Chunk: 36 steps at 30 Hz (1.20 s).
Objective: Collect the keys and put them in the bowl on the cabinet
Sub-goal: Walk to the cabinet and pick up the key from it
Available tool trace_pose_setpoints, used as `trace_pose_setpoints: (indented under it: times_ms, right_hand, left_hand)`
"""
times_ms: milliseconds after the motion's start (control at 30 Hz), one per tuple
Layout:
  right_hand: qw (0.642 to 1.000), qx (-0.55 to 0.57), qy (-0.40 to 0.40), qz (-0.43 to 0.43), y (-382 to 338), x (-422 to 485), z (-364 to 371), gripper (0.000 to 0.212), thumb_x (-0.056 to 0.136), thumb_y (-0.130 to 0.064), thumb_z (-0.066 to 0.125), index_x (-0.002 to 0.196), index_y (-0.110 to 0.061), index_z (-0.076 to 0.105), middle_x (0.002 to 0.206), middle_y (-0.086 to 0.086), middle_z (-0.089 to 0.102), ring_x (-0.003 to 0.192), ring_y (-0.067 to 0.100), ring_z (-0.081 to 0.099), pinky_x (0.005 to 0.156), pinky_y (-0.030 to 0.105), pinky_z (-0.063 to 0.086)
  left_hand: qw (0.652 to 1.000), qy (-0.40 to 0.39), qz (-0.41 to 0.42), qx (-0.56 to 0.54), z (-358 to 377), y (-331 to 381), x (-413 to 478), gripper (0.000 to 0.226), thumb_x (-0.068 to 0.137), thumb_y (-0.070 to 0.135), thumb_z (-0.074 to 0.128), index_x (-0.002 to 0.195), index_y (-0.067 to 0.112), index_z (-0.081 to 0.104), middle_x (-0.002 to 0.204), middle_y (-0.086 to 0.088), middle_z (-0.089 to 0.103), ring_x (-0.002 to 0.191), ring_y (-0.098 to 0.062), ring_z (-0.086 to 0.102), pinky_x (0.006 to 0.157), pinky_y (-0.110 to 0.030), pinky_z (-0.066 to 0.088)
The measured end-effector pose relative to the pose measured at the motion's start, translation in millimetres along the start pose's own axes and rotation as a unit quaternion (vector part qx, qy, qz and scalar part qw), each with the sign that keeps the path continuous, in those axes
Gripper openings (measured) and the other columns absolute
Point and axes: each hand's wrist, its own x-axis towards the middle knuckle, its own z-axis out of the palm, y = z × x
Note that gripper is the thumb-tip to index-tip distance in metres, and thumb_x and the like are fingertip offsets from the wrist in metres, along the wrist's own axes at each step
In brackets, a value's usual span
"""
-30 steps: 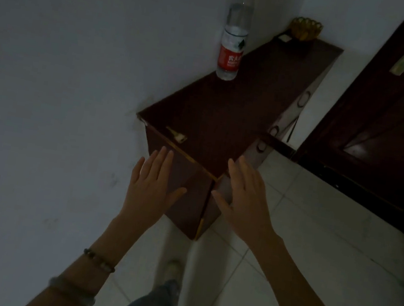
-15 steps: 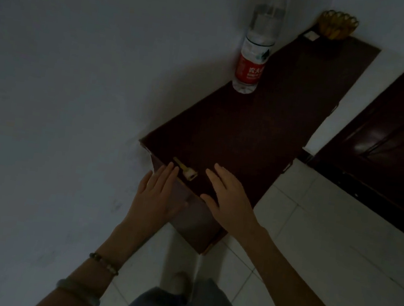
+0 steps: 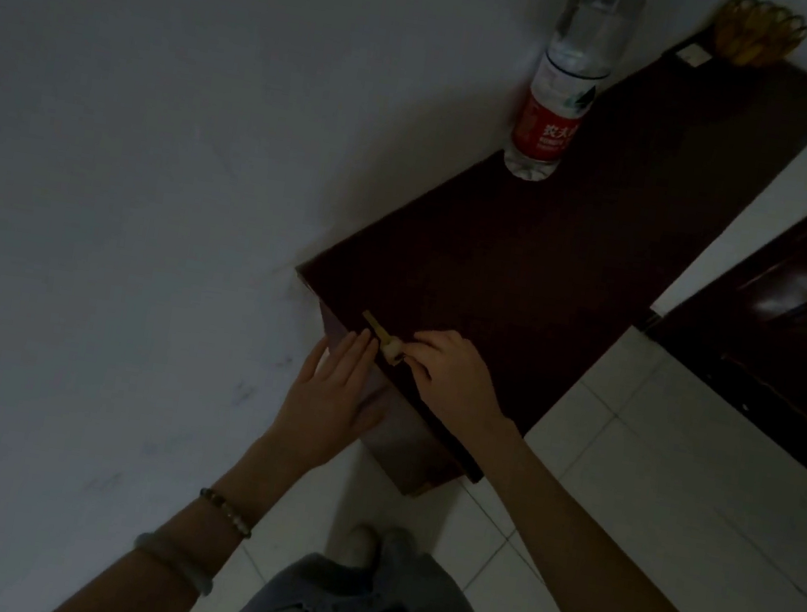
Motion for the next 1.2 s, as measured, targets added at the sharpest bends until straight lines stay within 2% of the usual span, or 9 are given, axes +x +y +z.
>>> trace_pose_setpoints:
  times_ms: [133,333,433,567,633,767,900,1067,1200]
  right_hand:
    - [0.999,0.044,0.026,-0.007,-3,-2,-4,0.016,0.086,-0.005,0.058,0.097,0.001,0.069,0.106,0.020,0.068,0.098,0.034,0.060,0.084,0.042,0.047]
    - [0.978,0.188,0.082,0.043,-17,-8,-30,0.014,0.089,-0.007,0.056,0.098,-0.001,0.064,0.107,0.016,0.067,0.101,0.022,0.061,0.089,0.022,0.043]
    - [0.927,0.343,0.081,0.130,-26,-14,-49,0.009,0.091,-0.014,0.054,0.094,-0.010,0.062,0.092,0.004,0.068,0.087,0.010,0.064,0.078,0.017,0.051]
    - [0.828,0.507,0.106,0.216,-27,-26,-67,0.012,0.092,-0.013,0.053,0.084,-0.012,0.062,0.080,0.002,0.068,0.078,0.014,0.068,0.075,0.028,0.058]
    - [0.792,0.546,0.119,0.246,-25,-35,-75,0.012,0.090,-0.012,0.055,0.083,-0.013,0.064,0.077,0.002,0.069,0.074,0.013,0.069,0.069,0.030,0.060]
    - [0.782,0.527,0.166,0.289,-16,-58,-86,0.009,0.087,-0.012,0.060,0.083,-0.012,0.067,0.083,0.010,0.070,0.079,0.021,0.069,0.065,0.033,0.061]
    - [0.760,0.509,0.237,0.328,0,-87,-100,0.010,0.086,-0.010,0.061,0.080,-0.013,0.067,0.080,0.010,0.070,0.074,0.018,0.070,0.062,0.032,0.061]
    - [0.723,0.479,0.318,0.383,28,-131,-122,0.010,0.085,-0.007,0.062,0.078,-0.010,0.067,0.085,0.022,0.068,0.082,0.034,0.067,0.075,0.049,0.058]
    - [0.685,0.475,0.357,0.422,57,-171,-141,0.007,0.086,-0.005,0.060,0.086,-0.001,0.065,0.091,0.029,0.066,0.087,0.039,0.066,0.077,0.049,0.058]
  left_hand:
    - [1.000,0.000,0.002,0.007,0,0,-1,0.076,0.084,0.047,0.060,0.138,-0.001,0.034,0.144,-0.020,0.037,0.133,-0.033,0.036,0.111,-0.054,0.021]
    - [1.000,-0.007,0.004,0.007,1,-3,-2,0.076,0.087,0.045,0.056,0.142,0.003,0.025,0.149,-0.019,0.029,0.137,-0.030,0.028,0.113,-0.050,0.012]
    - [1.000,-0.008,0.006,-0.012,-1,-2,-3,0.074,0.089,0.044,0.053,0.144,0.005,0.021,0.151,-0.017,0.023,0.139,-0.029,0.023,0.114,-0.048,0.009]
    - [0.995,0.033,0.025,-0.091,-10,5,-2,0.066,0.090,0.032,0.057,0.142,0.005,0.027,0.149,-0.017,0.028,0.136,-0.029,0.031,0.113,-0.047,0.016]
    - [0.992,0.052,0.039,-0.109,-18,12,-1,0.063,0.092,0.038,0.049,0.141,0.005,0.028,0.149,-0.017,0.029,0.136,-0.028,0.031,0.113,-0.047,0.017]
    - [0.985,0.080,0.099,-0.115,-36,37,5,0.066,0.093,0.049,0.025,0.140,0.004,0.030,0.147,-0.019,0.033,0.135,-0.028,0.031,0.112,-0.051,0.022]
    - [0.977,0.087,0.162,-0.107,-43,70,16,0.063,0.092,0.046,0.033,0.140,0.005,0.030,0.147,-0.017,0.033,0.137,-0.027,0.029,0.112,-0.048,0.021]
    - [0.964,0.084,0.229,-0.108,-42,124,32,0.064,0.091,0.046,0.037,0.138,0.003,0.034,0.145,-0.018,0.037,0.135,-0.028,0.031,0.111,-0.049,0.024]
    - [0.950,0.064,0.285,-0.107,-38,173,45,0.063,0.089,0.041,0.044,0.138,0.002,0.035,0.144,-0.019,0.039,0.134,-0.029,0.034,0.110,-0.050,0.026]
